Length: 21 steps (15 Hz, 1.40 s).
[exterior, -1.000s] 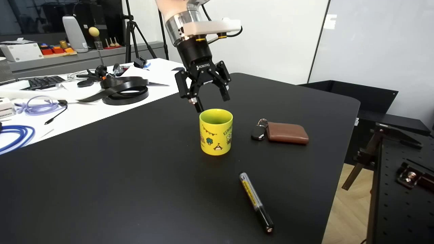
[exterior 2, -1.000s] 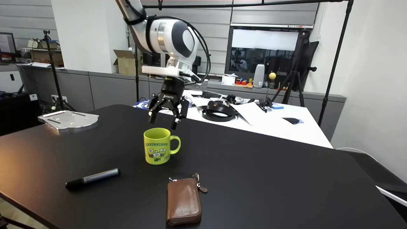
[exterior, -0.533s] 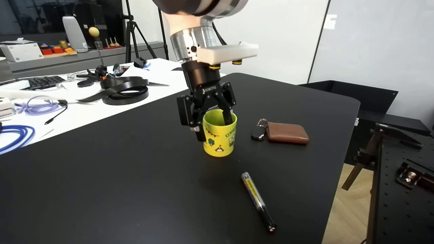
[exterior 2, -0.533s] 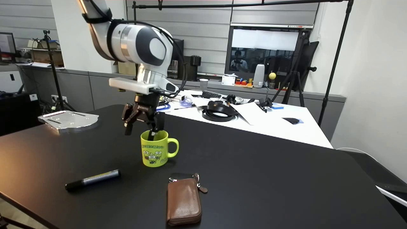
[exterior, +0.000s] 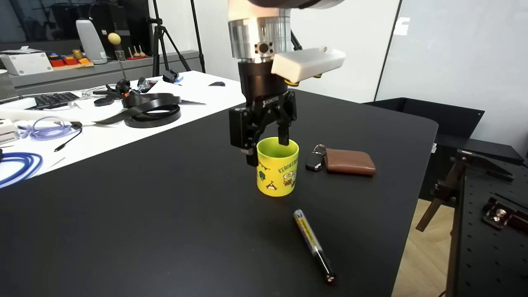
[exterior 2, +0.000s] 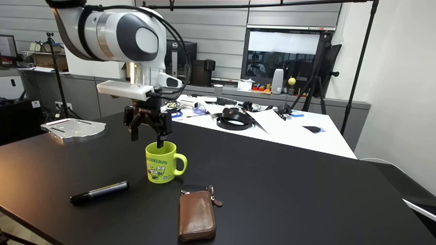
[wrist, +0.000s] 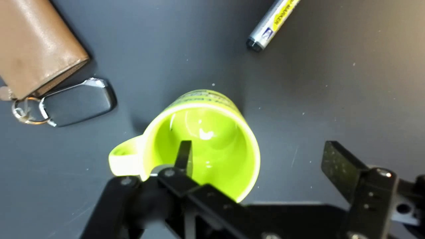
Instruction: Put the marker inside the cup
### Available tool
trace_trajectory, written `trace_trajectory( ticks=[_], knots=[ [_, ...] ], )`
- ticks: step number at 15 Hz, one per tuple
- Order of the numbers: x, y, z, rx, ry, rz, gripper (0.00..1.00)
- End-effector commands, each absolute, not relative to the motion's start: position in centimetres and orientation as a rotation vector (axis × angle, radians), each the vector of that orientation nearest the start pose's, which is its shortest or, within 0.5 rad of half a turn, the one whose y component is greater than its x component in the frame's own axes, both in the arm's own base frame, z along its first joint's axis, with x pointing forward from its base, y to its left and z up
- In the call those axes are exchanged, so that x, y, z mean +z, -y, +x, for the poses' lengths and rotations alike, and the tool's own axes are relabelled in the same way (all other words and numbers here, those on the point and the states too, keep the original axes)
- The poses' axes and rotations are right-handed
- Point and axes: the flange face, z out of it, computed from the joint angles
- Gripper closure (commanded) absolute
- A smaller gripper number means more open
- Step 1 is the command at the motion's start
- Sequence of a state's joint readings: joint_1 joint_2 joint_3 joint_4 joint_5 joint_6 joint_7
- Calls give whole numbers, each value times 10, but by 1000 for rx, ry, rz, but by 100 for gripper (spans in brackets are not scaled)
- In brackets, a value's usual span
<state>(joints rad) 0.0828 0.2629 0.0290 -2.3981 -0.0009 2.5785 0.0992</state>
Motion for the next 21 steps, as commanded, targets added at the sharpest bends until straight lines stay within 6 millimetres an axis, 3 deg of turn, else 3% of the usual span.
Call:
trace_trajectory(
  ticks=[1,5,10,11,14,15,21],
  knots=[
    [241,-54,473,49,-16,-3186,0],
    [264,-60,450,193,-88,-3176,0],
    [248,-78,410,410,-62,-3078,0],
    [250,-73,427,367,-61,-3108,0],
    [241,-79,415,413,-49,-3089,0],
    [236,-74,421,390,-102,-3111,0],
    [189,-71,423,121,-298,-3123,0]
  ],
)
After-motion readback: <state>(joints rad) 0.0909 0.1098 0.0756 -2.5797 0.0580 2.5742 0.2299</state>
